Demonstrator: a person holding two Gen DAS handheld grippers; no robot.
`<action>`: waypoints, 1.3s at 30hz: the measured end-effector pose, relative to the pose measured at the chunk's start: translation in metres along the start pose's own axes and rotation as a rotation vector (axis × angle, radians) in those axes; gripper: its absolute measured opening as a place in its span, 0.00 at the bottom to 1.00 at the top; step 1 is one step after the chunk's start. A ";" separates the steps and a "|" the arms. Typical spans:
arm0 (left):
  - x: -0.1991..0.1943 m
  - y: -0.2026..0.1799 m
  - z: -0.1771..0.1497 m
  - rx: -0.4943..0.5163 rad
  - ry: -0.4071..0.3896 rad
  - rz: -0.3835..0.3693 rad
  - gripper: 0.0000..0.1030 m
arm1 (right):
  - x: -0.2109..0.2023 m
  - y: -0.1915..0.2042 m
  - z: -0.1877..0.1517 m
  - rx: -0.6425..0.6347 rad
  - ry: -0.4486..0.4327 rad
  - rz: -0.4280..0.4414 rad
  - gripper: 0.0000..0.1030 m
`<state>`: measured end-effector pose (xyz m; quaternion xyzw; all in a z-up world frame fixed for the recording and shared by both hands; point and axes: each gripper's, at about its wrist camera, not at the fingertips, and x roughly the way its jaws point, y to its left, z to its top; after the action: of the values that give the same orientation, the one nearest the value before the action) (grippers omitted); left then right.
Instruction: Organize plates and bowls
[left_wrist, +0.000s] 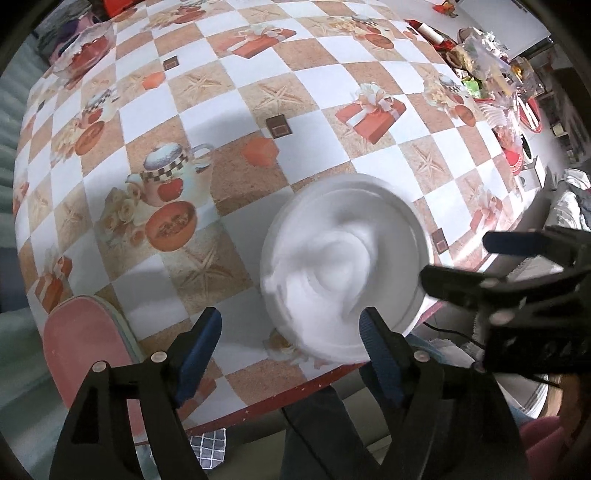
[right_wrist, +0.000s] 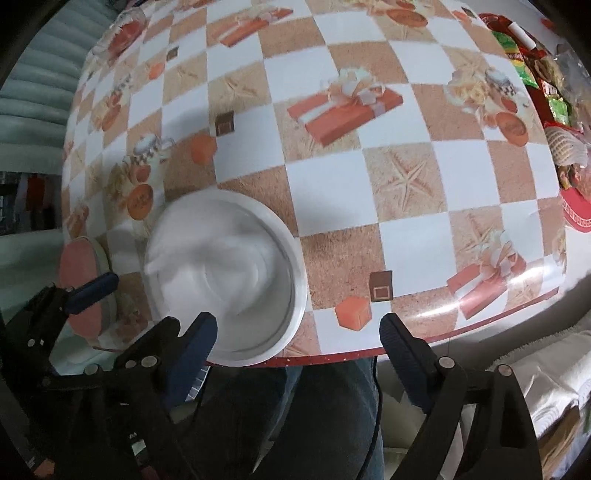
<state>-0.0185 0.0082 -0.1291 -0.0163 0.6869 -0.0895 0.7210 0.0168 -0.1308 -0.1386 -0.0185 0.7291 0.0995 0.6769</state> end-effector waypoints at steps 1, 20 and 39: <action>-0.001 0.003 -0.002 -0.008 0.002 0.004 0.79 | -0.003 0.001 0.000 0.000 -0.006 -0.004 0.88; -0.019 0.029 -0.014 -0.040 -0.011 0.072 0.90 | -0.020 0.007 -0.011 0.041 -0.055 -0.036 1.00; -0.026 0.043 -0.017 -0.071 -0.039 0.072 0.90 | -0.014 0.022 -0.013 0.027 -0.033 -0.062 1.00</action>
<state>-0.0322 0.0559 -0.1108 -0.0188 0.6757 -0.0386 0.7359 0.0015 -0.1132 -0.1211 -0.0302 0.7182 0.0691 0.6917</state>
